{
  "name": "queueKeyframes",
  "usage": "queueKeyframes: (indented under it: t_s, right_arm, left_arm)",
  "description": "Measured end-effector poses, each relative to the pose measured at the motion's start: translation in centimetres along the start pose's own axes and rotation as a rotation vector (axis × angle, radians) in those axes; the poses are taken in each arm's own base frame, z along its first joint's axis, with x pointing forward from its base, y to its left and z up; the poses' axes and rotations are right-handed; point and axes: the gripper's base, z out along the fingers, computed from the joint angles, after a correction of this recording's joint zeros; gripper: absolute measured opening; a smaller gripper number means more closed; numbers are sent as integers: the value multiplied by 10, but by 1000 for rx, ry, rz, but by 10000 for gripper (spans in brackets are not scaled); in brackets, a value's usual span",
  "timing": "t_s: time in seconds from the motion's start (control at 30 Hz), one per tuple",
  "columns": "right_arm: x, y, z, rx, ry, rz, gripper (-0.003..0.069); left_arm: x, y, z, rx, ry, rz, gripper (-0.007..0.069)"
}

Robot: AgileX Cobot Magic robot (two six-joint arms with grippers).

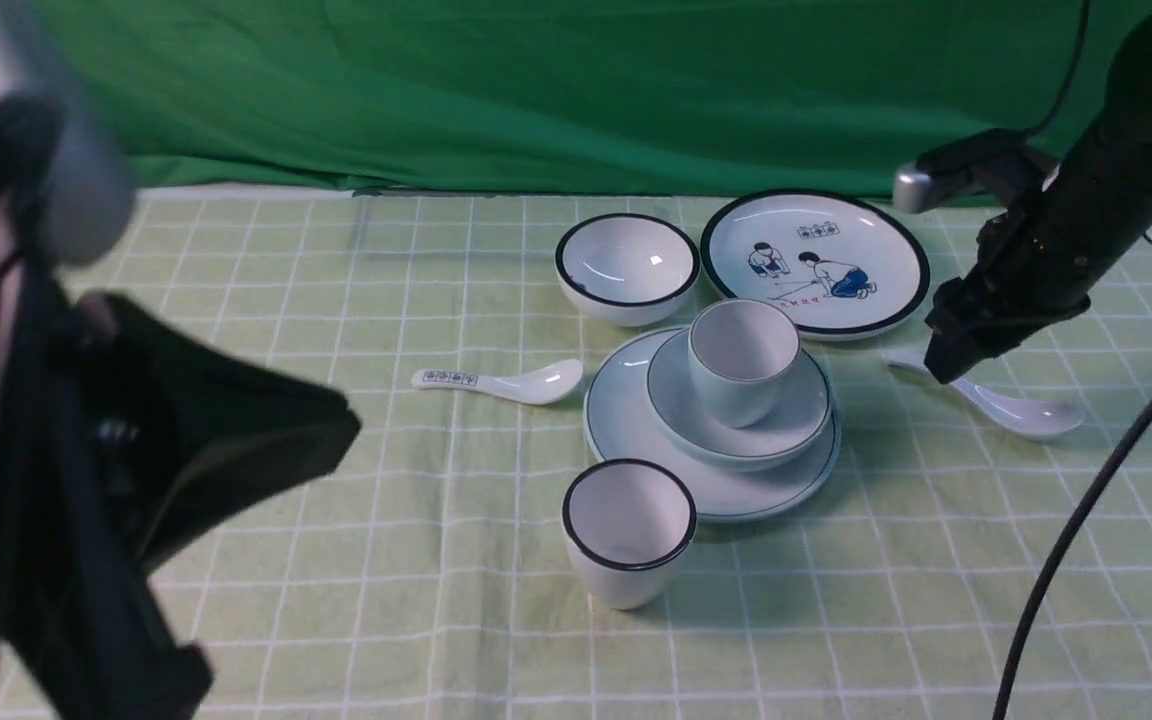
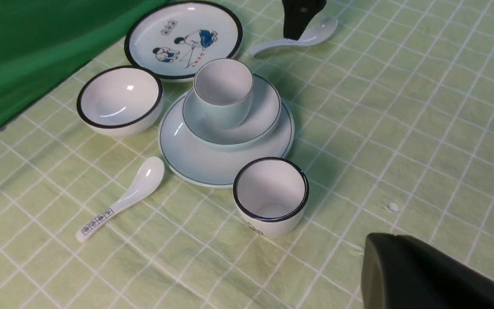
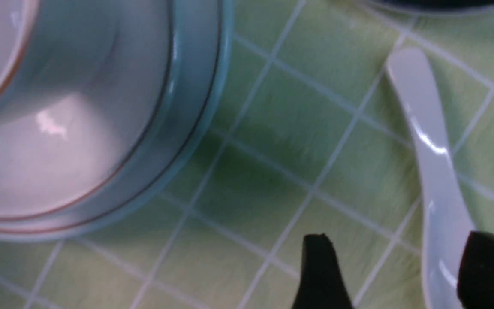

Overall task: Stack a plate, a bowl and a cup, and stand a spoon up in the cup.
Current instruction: Use the right arm to grab a blue soup spoon

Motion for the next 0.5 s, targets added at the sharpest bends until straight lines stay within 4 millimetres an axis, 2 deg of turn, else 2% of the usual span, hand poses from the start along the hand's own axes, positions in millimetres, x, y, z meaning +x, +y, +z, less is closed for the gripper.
queueKeyframes:
  t_s: [0.03,0.17,0.3,0.5]
  right_arm:
    - [-5,-3,6,-4,9,-17,455]
    - [-18,-12,17,3,13,-67,459]
    - [-22,-17,36,-7,34,-97,460]
    - [-19,-20,63,-31,84,-122,459]
  left_arm:
    - [11,-2,-3,-5,-22,0,1]
    - [29,-4,-7,-13,-66,-4,1]
    - [29,-5,-10,-15,-88,-20,1]
    - [28,-4,-10,-18,-103,-27,1]
